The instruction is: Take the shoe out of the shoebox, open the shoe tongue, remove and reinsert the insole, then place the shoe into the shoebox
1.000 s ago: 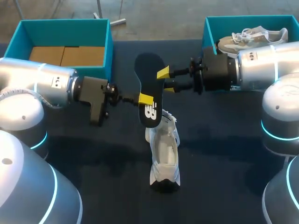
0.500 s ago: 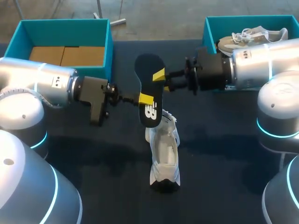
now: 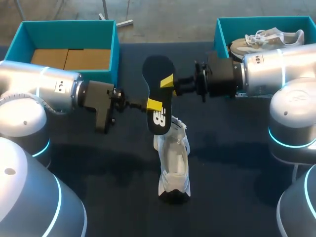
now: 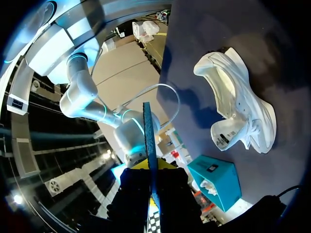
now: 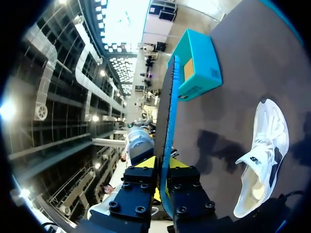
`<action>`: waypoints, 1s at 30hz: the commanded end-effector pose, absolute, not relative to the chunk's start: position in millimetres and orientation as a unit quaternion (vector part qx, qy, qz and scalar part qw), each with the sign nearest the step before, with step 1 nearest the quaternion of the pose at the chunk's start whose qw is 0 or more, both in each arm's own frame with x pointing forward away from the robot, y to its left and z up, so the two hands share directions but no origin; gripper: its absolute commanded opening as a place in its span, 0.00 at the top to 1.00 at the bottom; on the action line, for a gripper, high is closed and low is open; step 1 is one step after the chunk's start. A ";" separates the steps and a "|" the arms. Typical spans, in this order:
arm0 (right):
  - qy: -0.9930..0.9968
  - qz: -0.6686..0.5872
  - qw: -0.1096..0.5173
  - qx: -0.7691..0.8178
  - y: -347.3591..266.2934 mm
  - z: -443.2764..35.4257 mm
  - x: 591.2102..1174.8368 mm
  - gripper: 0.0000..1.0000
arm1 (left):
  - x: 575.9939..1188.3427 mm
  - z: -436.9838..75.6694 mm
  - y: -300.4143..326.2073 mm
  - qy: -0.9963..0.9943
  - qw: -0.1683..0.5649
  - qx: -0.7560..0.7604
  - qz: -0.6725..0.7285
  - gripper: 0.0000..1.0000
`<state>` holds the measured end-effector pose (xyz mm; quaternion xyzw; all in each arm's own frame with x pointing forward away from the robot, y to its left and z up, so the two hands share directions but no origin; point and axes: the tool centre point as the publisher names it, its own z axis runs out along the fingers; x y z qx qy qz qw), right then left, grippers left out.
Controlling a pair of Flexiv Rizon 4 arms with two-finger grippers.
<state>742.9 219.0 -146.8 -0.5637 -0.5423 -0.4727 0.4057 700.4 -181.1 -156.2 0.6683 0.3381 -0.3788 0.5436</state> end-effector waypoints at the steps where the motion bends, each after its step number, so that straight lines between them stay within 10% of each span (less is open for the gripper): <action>1: -0.541 -0.474 0.405 -0.565 220.8 -146.3 741.7 0.90 | 699.5 -157.0 -181.9 0.338 0.545 0.668 -0.378 1.00; 11: -0.539 -0.477 0.410 -0.560 220.8 -146.0 741.3 0.82 | 699.5 -157.0 -181.9 0.338 0.545 0.668 -0.378 1.00; 14: -0.539 -0.477 0.412 -0.559 221.1 -146.9 741.1 1.00 | 699.5 -157.0 -181.9 0.338 0.545 0.668 -0.378 1.00; 24: -0.538 -0.480 0.417 -0.553 221.9 -147.9 741.0 1.00 | 699.5 -157.0 -181.9 0.338 0.545 0.668 -0.378 1.00; 28: -0.538 -0.481 0.417 -0.553 221.2 -149.7 741.1 1.00 | 697.6 -153.9 -179.1 0.335 0.542 0.667 -0.385 0.00; 30: -0.537 -0.481 0.417 -0.553 220.7 -151.1 740.7 1.00 | 695.5 -151.4 -175.9 0.340 0.538 0.667 -0.388 0.00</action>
